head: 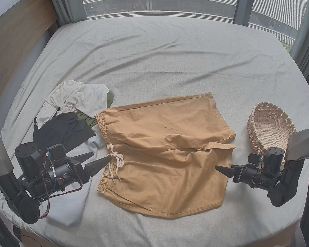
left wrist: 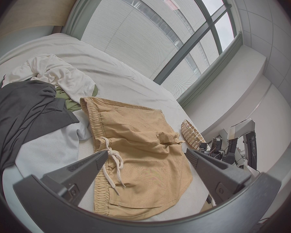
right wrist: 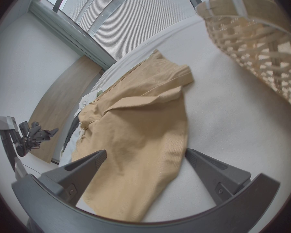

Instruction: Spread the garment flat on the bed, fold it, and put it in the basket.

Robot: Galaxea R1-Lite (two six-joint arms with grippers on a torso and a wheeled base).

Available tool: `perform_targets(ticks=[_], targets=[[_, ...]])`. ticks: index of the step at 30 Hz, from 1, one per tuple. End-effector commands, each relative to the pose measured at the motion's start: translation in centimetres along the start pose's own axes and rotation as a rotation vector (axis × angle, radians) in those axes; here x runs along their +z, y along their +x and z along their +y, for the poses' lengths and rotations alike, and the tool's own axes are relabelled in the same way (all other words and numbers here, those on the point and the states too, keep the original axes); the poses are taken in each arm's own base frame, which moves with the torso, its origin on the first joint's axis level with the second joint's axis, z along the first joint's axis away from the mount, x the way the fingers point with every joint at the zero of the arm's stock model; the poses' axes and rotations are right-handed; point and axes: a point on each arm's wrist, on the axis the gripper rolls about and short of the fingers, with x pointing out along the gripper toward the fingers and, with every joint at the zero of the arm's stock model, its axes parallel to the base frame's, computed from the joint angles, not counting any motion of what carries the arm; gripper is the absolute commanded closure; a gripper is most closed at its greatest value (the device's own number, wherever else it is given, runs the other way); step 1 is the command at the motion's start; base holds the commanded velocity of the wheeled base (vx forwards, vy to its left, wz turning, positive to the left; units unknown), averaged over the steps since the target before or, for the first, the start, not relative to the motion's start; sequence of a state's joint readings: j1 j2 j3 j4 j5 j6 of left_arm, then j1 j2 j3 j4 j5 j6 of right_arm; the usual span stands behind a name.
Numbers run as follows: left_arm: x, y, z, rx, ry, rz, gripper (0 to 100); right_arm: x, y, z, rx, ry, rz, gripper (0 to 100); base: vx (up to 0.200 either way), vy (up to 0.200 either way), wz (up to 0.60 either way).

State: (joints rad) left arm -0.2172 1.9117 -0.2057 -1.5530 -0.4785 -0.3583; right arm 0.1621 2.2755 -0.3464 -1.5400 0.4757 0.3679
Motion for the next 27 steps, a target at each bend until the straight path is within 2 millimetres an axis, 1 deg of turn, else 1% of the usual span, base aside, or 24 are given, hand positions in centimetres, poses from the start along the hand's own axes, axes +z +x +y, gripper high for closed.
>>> perform_targets(ticks=[1,5,12,15,16,18,24,26,27], targets=[[0.2,-0.1,-0.1,-0.004,0.005,-0.010,0,-0.1,0.2,0.8,0.041,0.015,0.016,0,0.000,0.000,0.00],[0.3,-0.1,-0.2,-0.006,0.008,-0.015,0,0.1,-0.5,1.5,0.061,0.046,0.015,0,0.000,0.000,0.00],[0.3,0.0,-0.1,-0.006,0.007,-0.013,0,0.4,-3.3,3.2,0.151,0.052,0.045,0,0.000,0.000,0.00],[0.3,0.0,-0.1,-0.006,0.007,-0.013,0,0.5,-4.2,3.6,0.169,0.052,0.050,0,0.000,0.000,0.00],[0.3,0.0,-0.1,-0.006,0.007,-0.013,0,0.5,-4.2,3.6,0.169,0.052,0.050,0,0.000,0.000,0.00],[0.3,-0.1,-0.2,-0.006,0.008,-0.015,0,0.4,-4.8,3.9,0.182,0.055,0.058,0,0.000,0.000,0.00],[0.3,0.0,-0.2,-0.007,0.008,-0.016,0,0.5,-5.1,3.6,0.177,0.099,0.058,0,0.000,0.000,0.00],[0.4,0.0,-0.1,-0.006,0.009,-0.018,0,0.8,-5.4,3.8,0.183,0.101,0.047,0,0.000,0.000,0.00],[0.4,0.0,-0.2,-0.007,0.009,-0.017,0,1.1,-5.9,4.0,0.195,0.110,0.037,0,0.000,0.000,0.00]])
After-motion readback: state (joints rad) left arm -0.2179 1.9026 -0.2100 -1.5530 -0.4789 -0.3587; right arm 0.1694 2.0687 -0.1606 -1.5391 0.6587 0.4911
